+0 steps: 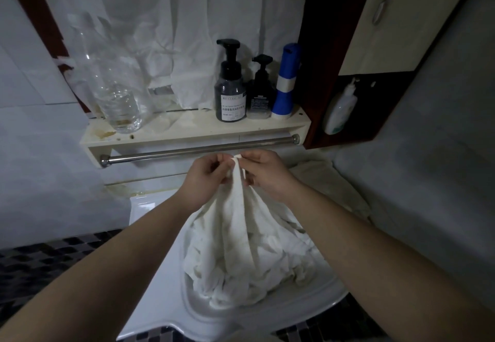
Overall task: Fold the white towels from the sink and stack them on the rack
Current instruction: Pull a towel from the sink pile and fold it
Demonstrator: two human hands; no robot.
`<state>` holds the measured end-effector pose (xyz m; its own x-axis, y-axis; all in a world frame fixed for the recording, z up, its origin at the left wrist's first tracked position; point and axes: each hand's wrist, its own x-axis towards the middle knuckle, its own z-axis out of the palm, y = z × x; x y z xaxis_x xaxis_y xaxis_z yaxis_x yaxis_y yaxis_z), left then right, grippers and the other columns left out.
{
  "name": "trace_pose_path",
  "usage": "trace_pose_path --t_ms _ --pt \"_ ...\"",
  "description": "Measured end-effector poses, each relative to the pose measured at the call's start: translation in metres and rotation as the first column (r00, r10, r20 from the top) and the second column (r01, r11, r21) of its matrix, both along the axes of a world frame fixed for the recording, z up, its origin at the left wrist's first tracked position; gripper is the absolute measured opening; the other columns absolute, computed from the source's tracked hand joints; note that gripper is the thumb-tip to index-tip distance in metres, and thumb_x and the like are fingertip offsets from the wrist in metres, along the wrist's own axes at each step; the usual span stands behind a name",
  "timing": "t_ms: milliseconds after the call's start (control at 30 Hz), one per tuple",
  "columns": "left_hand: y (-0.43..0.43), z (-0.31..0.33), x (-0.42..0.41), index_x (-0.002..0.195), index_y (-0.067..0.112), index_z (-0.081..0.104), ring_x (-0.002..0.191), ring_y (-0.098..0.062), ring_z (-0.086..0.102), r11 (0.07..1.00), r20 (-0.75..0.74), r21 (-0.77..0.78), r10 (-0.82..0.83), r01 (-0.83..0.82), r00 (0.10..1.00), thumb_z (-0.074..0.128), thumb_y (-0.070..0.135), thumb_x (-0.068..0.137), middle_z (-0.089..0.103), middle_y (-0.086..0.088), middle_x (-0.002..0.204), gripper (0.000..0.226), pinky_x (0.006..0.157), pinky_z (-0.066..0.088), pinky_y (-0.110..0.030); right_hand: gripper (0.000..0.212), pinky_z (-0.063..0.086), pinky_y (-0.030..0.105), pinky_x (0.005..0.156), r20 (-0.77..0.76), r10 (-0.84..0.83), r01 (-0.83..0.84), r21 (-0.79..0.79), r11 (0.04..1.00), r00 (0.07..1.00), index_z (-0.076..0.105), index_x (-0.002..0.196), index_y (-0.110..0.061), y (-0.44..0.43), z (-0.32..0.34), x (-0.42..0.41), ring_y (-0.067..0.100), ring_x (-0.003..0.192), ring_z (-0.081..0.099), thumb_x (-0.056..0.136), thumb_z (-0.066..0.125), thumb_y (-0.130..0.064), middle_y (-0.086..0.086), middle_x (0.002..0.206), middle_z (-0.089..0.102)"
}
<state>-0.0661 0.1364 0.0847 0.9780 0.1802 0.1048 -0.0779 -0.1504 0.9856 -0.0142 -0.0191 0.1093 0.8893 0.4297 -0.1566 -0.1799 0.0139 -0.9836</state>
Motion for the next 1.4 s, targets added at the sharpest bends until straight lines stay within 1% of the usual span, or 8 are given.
trace_pose_path --t_ms 133,400,533,667,767,1033,1233,1400 --pt "-0.007 0.003 0.002 0.087 0.010 0.072 0.068 -0.018 0.053 0.997 0.046 -0.079 0.007 -0.003 0.999 0.060 0.012 0.099 0.059 -0.001 0.068 0.017 0.067 0.047 -0.032 0.019 0.053 0.024 0.054 0.019 -0.006 0.005 0.070 0.998 1.000 0.067 0.114 0.003 -0.004 0.006 -0.004 0.021 0.073 0.061 0.097 0.060 -0.004 0.018 0.094 0.068" --pt "-0.009 0.000 0.001 0.090 0.012 0.075 0.058 0.002 0.055 0.994 0.079 -0.031 0.104 -0.102 0.991 0.071 0.017 0.091 0.064 0.015 0.062 0.006 0.060 0.043 -0.012 0.023 0.055 0.027 0.057 0.050 -0.004 0.001 0.060 0.998 0.999 0.062 0.120 0.008 -0.009 0.008 -0.011 0.034 0.087 0.053 0.101 0.052 -0.001 0.026 0.102 0.061" --pt "-0.007 0.006 0.000 0.088 0.020 0.078 0.063 0.000 0.058 0.989 0.058 0.043 0.140 -0.142 0.988 0.074 0.025 0.089 0.070 0.013 0.072 0.006 0.064 0.045 -0.015 0.018 0.055 0.029 0.058 0.060 0.008 -0.012 0.055 0.998 0.998 0.067 0.112 0.004 -0.012 0.013 -0.013 0.026 0.075 0.057 0.096 0.059 0.002 0.018 0.095 0.065" --pt "-0.009 0.008 -0.002 0.082 0.030 0.077 0.049 -0.002 0.045 0.956 0.145 0.207 0.180 -0.208 0.973 0.073 0.032 0.089 0.070 0.016 0.072 0.008 0.051 0.037 -0.015 0.016 0.057 0.026 0.055 0.100 0.006 -0.008 0.019 1.000 0.995 0.069 0.104 0.005 -0.014 0.017 -0.011 0.011 0.063 0.058 0.090 0.070 -0.003 -0.005 0.070 0.068" --pt "-0.009 0.010 -0.004 0.082 0.033 0.077 0.051 -0.004 0.044 0.952 0.193 0.221 0.170 -0.212 0.966 0.073 0.034 0.090 0.070 0.015 0.072 0.009 0.051 0.037 -0.020 0.021 0.058 0.026 0.055 0.116 -0.014 0.012 0.023 1.000 0.993 0.068 0.107 0.008 -0.013 0.016 -0.010 0.020 0.068 0.054 0.090 0.072 -0.005 -0.006 0.070 0.066" --pt "-0.007 0.009 -0.003 0.082 0.035 0.077 0.059 -0.012 0.057 0.944 0.212 0.272 0.130 -0.187 0.969 0.071 0.033 0.091 0.072 0.013 0.076 0.010 0.059 0.045 -0.026 0.007 0.063 0.030 0.063 0.107 0.017 -0.024 0.067 0.997 0.994 0.071 0.097 0.001 -0.016 0.011 -0.011 0.006 0.074 0.067 0.092 0.067 0.002 -0.002 0.081 0.071" --pt "-0.007 0.014 -0.006 0.097 0.043 0.073 0.073 -0.008 0.066 0.932 0.303 0.296 0.116 -0.209 0.946 0.074 0.027 0.089 0.074 0.018 0.087 0.018 0.066 0.048 -0.016 0.020 0.062 0.029 0.067 0.154 -0.009 0.001 0.052 0.999 0.988 0.070 0.110 0.007 -0.016 0.012 -0.010 0.008 0.082 0.070 0.091 0.067 0.002 0.006 0.094 0.072" --pt "-0.008 0.018 -0.008 0.099 0.031 0.079 0.070 -0.004 0.066 0.897 0.384 0.367 0.096 -0.247 0.919 0.073 0.022 0.090 0.071 0.024 0.081 0.014 0.065 0.045 -0.011 0.024 0.062 0.028 0.072 0.180 -0.017 0.007 0.058 0.998 0.983 0.070 0.114 0.005 -0.017 0.013 -0.007 0.012 0.088 0.071 0.090 0.069 0.002 0.004 0.096 0.075"
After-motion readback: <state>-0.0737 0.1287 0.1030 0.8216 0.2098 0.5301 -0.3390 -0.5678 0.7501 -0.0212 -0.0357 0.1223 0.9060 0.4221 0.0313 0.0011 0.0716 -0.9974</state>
